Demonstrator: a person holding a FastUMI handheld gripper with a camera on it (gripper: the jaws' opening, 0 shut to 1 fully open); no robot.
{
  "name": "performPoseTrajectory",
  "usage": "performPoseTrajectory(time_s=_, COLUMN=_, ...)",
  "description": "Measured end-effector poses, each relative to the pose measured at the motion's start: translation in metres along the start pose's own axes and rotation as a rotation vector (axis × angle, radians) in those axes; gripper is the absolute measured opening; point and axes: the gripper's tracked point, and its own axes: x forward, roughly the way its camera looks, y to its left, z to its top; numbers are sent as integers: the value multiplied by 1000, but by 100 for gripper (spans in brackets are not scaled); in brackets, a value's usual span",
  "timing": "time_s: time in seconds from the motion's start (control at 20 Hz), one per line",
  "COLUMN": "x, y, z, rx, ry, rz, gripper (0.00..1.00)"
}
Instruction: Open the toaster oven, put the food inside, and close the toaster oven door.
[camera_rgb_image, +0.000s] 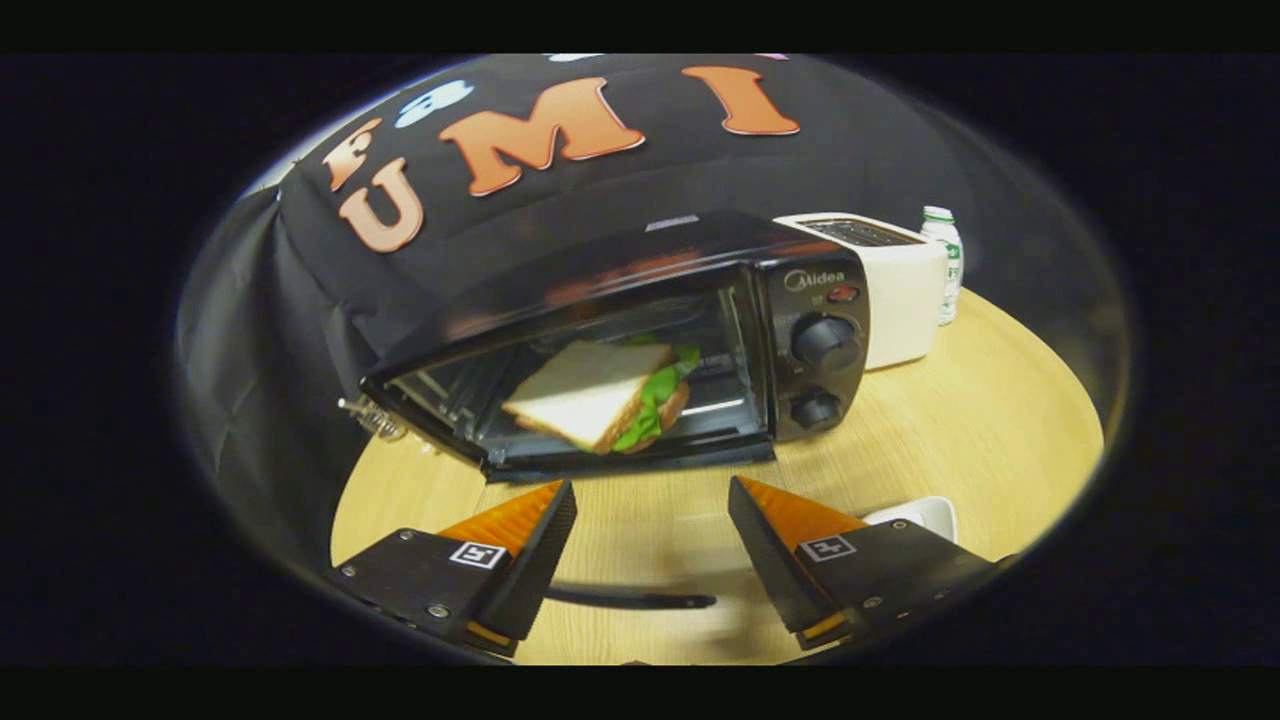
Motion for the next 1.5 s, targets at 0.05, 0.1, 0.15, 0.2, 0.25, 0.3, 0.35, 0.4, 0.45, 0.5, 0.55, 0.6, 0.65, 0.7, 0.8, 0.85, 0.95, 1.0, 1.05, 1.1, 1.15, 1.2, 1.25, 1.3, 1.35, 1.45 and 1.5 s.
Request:
performPoseTrajectory(time_s=0.05, x=-6, y=0, z=-10, rx=-18, ry=20, rz=6, gripper=91)
performPoseTrajectory(time_s=0.1, x=-12, y=2, z=-21, rx=-33, ry=43, rz=19, gripper=91)
performPoseTrajectory(time_s=0.15, x=-17, y=4, z=-30, rx=-49, ry=64, rz=27, gripper=92)
performPoseTrajectory(time_s=0.2, x=-23, y=6, z=-40, rx=-71, ry=87, rz=35, gripper=92)
performPoseTrajectory(time_s=0.25, x=-30, y=6, z=-49, rx=-94, ry=106, rz=40, gripper=93)
performPoseTrajectory(time_s=0.3, x=-37, y=6, z=-57, rx=-115, ry=121, rz=39, gripper=96)
performPoseTrajectory(time_s=0.35, x=-41, y=6, z=-63, rx=-132, ry=133, rz=41, gripper=99)
performPoseTrajectory(time_s=0.4, x=-47, y=5, z=-70, rx=-149, ry=144, rz=36, gripper=99)
performPoseTrajectory(time_s=0.45, x=-50, y=2, z=-77, rx=-158, ry=155, rz=27, gripper=99)
performPoseTrajectory(time_s=0.5, x=-51, y=2, z=-85, rx=-164, ry=172, rz=29, gripper=99)
performPoseTrajectory(time_s=0.55, x=-51, y=2, z=-94, rx=-170, ry=194, rz=23, gripper=99)
performPoseTrajectory(time_s=0.6, x=-51, y=-1, z=-103, rx=-177, ry=219, rz=15, gripper=99)
performPoseTrajectory(time_s=0.65, x=-49, y=-2, z=-110, rx=-181, ry=240, rz=5, gripper=99)
performPoseTrajectory(time_s=0.7, x=-47, y=-2, z=-117, rx=-175, ry=266, rz=4, gripper=99)
performPoseTrajectory(time_s=0.8, x=-39, y=4, z=-126, rx=-158, ry=289, rz=16, gripper=99)
performPoseTrajectory(time_s=0.85, x=-35, y=6, z=-126, rx=-161, ry=292, rz=19, gripper=99)
performPoseTrajectory(time_s=0.95, x=-26, y=9, z=-129, rx=-164, ry=312, rz=14, gripper=99)
performPoseTrajectory(time_s=1.0, x=-21, y=15, z=-130, rx=-157, ry=319, rz=22, gripper=99)
performPoseTrajectory(time_s=1.05, x=-20, y=23, z=-127, rx=-137, ry=316, rz=49, gripper=99)
performPoseTrajectory(time_s=1.1, x=-15, y=30, z=-125, rx=-112, ry=316, rz=57, gripper=99)
performPoseTrajectory(time_s=1.15, x=-17, y=33, z=-128, rx=-99, ry=342, rz=66, gripper=99)
performPoseTrajectory(time_s=1.2, x=-18, y=36, z=-128, rx=-103, ry=345, rz=66, gripper=99)
performPoseTrajectory(time_s=1.25, x=-19, y=38, z=-129, rx=-113, ry=346, rz=74, gripper=99)
performPoseTrajectory(time_s=1.3, x=-20, y=45, z=-127, rx=-123, ry=339, rz=93, gripper=99)
performPoseTrajectory(time_s=1.35, x=-23, y=53, z=-126, rx=-132, ry=330, rz=116, gripper=99)
performPoseTrajectory(time_s=1.45, x=-21, y=59, z=-113, rx=-173, ry=268, rz=123, gripper=99)
performPoseTrajectory(time_s=1.5, x=-24, y=56, z=-118, rx=-189, ry=305, rz=114, gripper=99)
